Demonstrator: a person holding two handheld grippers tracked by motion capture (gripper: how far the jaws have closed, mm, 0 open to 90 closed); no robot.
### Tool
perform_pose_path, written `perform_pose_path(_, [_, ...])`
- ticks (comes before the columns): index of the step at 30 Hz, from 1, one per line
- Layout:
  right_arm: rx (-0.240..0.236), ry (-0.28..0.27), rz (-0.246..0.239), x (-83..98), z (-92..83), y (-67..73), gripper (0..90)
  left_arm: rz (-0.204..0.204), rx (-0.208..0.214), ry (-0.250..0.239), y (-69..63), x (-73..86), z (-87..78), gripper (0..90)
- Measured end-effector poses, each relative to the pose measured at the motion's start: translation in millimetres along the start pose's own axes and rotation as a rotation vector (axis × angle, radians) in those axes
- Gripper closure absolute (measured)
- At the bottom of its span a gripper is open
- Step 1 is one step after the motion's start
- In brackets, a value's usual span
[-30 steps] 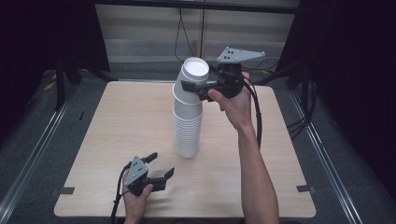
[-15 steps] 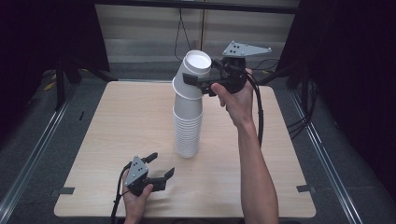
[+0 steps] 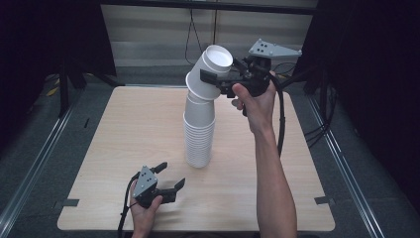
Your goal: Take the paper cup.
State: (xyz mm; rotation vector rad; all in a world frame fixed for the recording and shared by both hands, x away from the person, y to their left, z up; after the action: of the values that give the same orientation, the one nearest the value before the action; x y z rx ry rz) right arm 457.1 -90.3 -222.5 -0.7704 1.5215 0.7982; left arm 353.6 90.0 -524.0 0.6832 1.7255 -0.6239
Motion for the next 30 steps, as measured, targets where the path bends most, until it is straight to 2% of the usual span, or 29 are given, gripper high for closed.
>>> perform_pose_path(15, [0.03, -0.047, 0.017, -3.5, -18.7, -4.3, 21.4, -0.003, -0.002, 0.003, -0.3, 0.1, 0.5, 16.2])
perform_pose_path(20, [0.05, -0.045, 0.008, -3.6, -30.6, -4.9, 21.5, 0.015, 0.006, 0.006, 0.0, 0.0, 0.7, 16.2])
perform_pose_path(30, [0.076, -0.068, 0.028, 1.7, -54.6, -12.0, 21.5, 0.005, 0.002, 0.004, 0.4, 0.0, 0.6, 16.1])
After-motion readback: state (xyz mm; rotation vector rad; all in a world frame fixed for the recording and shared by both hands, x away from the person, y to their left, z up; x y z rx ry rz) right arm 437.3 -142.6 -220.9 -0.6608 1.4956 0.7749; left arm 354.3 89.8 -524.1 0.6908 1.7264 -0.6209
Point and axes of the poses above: each handheld gripper's, and its own axes: z roughly forward along the jaws, x roughly out of its underside, y roughly to its left, the point moved 7 cm from there along z, roughly forward along the jaws
